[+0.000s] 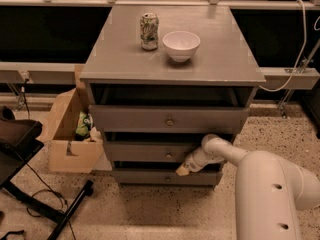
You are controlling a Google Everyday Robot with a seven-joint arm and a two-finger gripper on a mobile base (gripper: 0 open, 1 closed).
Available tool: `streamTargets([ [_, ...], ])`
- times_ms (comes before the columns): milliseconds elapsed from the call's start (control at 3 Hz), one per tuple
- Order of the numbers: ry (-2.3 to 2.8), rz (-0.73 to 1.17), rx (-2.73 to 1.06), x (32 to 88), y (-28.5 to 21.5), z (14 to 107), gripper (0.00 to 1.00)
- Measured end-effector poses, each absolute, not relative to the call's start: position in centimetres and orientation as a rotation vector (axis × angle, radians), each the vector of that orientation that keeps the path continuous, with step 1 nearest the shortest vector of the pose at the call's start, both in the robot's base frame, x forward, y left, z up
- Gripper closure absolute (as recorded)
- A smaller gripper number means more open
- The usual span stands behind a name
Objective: Close middle drawer
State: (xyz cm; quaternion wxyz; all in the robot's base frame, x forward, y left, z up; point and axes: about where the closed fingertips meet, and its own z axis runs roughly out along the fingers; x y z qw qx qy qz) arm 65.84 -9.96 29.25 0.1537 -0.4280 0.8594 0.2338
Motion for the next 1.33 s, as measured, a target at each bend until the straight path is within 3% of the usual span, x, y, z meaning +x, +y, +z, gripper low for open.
streamTargets([
  [667,2.467,0.716,-1.261,63.7,-9.0,28.4,1.00],
  [1000,2.473,0.814,-1.355,58.1,-8.7,28.2,1.00],
  [1333,2.512,0.787,-1.407,52.8,-11.2,29.9,1.00],
])
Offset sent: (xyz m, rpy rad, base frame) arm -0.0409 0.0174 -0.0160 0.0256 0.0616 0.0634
